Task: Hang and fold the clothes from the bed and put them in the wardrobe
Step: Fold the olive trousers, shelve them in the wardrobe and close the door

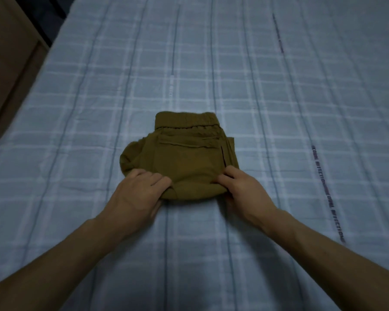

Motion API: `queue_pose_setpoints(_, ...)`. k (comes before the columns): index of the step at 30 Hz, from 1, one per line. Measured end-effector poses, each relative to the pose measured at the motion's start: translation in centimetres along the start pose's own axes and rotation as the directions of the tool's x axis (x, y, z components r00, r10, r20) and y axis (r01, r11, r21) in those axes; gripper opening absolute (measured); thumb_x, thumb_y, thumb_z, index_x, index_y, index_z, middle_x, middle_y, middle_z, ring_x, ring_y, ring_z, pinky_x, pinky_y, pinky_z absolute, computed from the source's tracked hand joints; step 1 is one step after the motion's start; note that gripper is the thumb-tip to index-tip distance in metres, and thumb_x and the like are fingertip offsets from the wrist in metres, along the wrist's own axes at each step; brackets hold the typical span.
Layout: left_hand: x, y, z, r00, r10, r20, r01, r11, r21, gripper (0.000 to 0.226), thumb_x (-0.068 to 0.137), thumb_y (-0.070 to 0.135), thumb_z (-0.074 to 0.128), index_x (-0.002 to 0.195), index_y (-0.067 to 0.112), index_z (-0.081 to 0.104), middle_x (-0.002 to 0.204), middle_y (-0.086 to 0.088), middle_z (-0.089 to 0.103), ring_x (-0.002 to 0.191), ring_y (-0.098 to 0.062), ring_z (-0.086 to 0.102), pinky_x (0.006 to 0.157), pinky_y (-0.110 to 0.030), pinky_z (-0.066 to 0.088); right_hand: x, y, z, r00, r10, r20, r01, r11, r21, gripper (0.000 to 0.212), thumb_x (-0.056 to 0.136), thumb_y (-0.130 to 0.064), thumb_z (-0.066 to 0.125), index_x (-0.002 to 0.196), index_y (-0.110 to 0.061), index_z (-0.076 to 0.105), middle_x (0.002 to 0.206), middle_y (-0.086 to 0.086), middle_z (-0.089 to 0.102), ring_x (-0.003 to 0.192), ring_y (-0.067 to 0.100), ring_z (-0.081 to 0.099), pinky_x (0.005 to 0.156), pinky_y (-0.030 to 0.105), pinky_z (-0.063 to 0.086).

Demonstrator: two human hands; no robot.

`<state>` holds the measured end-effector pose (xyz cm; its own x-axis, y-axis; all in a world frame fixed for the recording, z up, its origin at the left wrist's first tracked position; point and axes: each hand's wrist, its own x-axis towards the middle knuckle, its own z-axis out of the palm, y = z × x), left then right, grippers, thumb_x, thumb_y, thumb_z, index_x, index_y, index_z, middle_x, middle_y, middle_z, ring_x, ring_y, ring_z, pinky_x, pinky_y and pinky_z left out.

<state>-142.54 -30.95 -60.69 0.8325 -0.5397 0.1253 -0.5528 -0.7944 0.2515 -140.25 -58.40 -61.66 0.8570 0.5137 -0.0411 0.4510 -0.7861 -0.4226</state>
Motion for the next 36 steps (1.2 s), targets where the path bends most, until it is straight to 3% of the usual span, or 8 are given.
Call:
queue_pose_setpoints(4, -4.1, 2.4, -1.2, 0.989, -0.029, 0.148, 0.054, 0.984, -0.171, 0.032, 0.074, 0.023, 0.045, 0.105, 0.026, 0.056, 0.107, 0.002, 0.056, 0.065, -0.020, 0.056, 0.053, -0.033, 0.050, -4.0, -2.0, -1.7, 0.976, -0.084, 0.203, 0.070, 0.995, 0.074, 0.019, 0.077, -0.023, 0.051, 0.092, -0.020, 0.061, 0.093, -0.002, 0.054, 0.077, 0.019, 0.058, 0.064, 0.034, 0.050)
queue_pose_setpoints(8, -6.6, 3.2, -2.7, 0.992, -0.050, 0.112, 0.094, 0.897, -0.431, 0.028, 0.087, 0.029, 0.054, 0.114, 0.033, 0.057, 0.107, 0.019, 0.059, 0.087, -0.002, 0.061, 0.074, -0.019, 0.046, -6.3, -3.2, -3.6, 0.960, -0.077, 0.268, 0.001, 0.963, 0.271, 0.018, 0.078, -0.012, 0.059, 0.092, -0.023, 0.062, 0.087, -0.011, 0.058, 0.079, 0.006, 0.057, 0.070, 0.027, 0.049)
queue_pose_setpoints(15, -1.1, 0.6, -3.6, 0.893, -0.430, -0.135, 0.289, 0.776, -0.560, 0.031, 0.081, 0.022, 0.070, 0.111, 0.025, 0.063, 0.087, 0.018, 0.065, 0.081, 0.009, 0.062, 0.074, -0.009, 0.043, -2.2, -1.7, -4.1, 0.937, 0.326, -0.125, -0.231, 0.846, 0.480, 0.029, 0.079, -0.013, 0.077, 0.104, -0.022, 0.066, 0.095, -0.014, 0.067, 0.090, 0.002, 0.062, 0.078, 0.013, 0.046)
queue_pose_setpoints(18, 1.9, -0.8, -2.2, 0.813, -0.535, -0.229, 0.405, 0.802, -0.440, 0.029, 0.086, 0.017, 0.070, 0.113, 0.019, 0.062, 0.097, 0.009, 0.065, 0.092, -0.013, 0.063, 0.084, -0.028, 0.045, 1.0, -0.5, -3.1, 0.883, 0.432, -0.184, -0.325, 0.846, 0.423, 0.032, 0.081, -0.021, 0.076, 0.110, -0.024, 0.063, 0.100, -0.015, 0.063, 0.088, -0.002, 0.057, 0.078, 0.008, 0.043)
queue_pose_setpoints(21, 2.0, 0.0, -0.3, 0.820, -0.403, -0.407, 0.379, 0.914, -0.141, 0.023, 0.086, 0.015, 0.066, 0.109, 0.012, 0.067, 0.113, -0.009, 0.063, 0.103, -0.031, 0.057, 0.086, -0.040, 0.040, 1.8, -0.2, -1.4, 0.822, 0.486, -0.296, -0.389, 0.860, 0.331, 0.050, 0.079, -0.019, 0.076, 0.124, -0.019, 0.057, 0.122, 0.000, 0.052, 0.108, 0.013, 0.052, 0.095, 0.023, 0.041)
queue_pose_setpoints(25, -1.0, 2.6, 1.6, 0.960, -0.069, -0.272, 0.074, 0.997, 0.008, 0.033, 0.087, 0.027, 0.069, 0.113, 0.006, 0.071, 0.124, -0.015, 0.065, 0.112, -0.036, 0.059, 0.094, -0.048, 0.044, -0.4, -1.8, -0.2, 0.912, 0.059, -0.407, -0.028, 0.996, 0.081, 0.032, 0.085, -0.014, 0.070, 0.116, -0.008, 0.066, 0.126, 0.012, 0.055, 0.116, 0.026, 0.052, 0.101, 0.034, 0.042)
queue_pose_setpoints(29, -2.6, 1.9, 2.7, 0.998, -0.067, -0.009, 0.067, 0.996, 0.065, 0.059, 0.080, 0.038, 0.069, 0.132, 0.010, 0.060, 0.140, -0.012, 0.056, 0.124, -0.034, 0.053, 0.103, -0.048, 0.040, -2.8, -2.4, 1.7, 0.998, -0.010, -0.063, 0.005, 0.997, -0.077, 0.072, 0.077, -0.043, 0.077, 0.137, -0.013, 0.052, 0.148, 0.009, 0.042, 0.136, 0.025, 0.039, 0.112, 0.036, 0.034)
queue_pose_setpoints(36, 0.2, 1.1, 1.8, 0.997, -0.075, 0.026, 0.073, 0.995, 0.074, 0.077, 0.052, 0.018, 0.086, 0.124, 0.005, 0.060, 0.124, -0.015, 0.062, 0.108, -0.037, 0.060, 0.084, -0.045, 0.051, -0.6, -2.0, 2.4, 0.995, 0.019, -0.098, -0.033, 0.990, -0.139, 0.080, 0.064, -0.016, 0.077, 0.138, -0.008, 0.049, 0.143, 0.012, 0.047, 0.131, 0.029, 0.044, 0.108, 0.039, 0.038)
